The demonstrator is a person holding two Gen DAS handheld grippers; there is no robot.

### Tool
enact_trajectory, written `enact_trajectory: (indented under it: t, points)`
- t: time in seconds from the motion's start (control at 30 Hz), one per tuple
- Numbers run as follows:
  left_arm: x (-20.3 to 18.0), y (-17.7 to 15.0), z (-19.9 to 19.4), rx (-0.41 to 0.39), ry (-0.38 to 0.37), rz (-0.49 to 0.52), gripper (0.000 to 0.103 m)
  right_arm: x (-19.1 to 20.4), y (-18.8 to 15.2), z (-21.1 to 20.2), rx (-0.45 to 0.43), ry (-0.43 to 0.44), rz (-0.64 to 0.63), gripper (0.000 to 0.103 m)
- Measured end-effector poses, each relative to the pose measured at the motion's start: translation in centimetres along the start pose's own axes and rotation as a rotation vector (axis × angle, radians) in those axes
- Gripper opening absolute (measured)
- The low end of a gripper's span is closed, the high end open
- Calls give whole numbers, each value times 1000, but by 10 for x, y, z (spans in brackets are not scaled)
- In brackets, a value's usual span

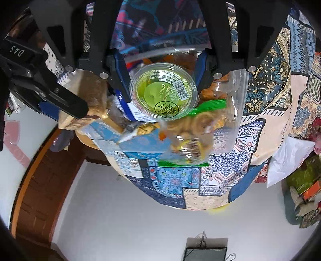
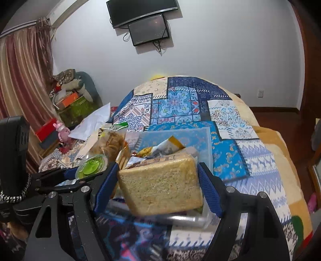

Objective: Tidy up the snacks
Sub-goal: 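Lower the jelly cup and bread loaf into the clear box, opening both tools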

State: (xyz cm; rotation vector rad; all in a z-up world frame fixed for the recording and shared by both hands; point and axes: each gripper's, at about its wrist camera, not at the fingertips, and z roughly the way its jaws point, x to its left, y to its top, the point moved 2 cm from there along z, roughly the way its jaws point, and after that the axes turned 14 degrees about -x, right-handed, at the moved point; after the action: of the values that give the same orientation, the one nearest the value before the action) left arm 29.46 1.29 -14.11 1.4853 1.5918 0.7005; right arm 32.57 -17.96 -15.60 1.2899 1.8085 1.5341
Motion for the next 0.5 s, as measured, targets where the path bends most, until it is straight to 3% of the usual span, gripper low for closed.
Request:
enact_trajectory:
  t: [0.23,0.4,0.5]
  points:
    - [6,-3,6,5,29,-4,56,-3,-1,6,-1,0,-3,77]
    - [-2,-5,-2,-8,31,42,75,-5,-2,4,30,-9,-3,80]
    - [-7,-6,-8,-18,31,64,76,-14,-1,-2,40,5,52,80]
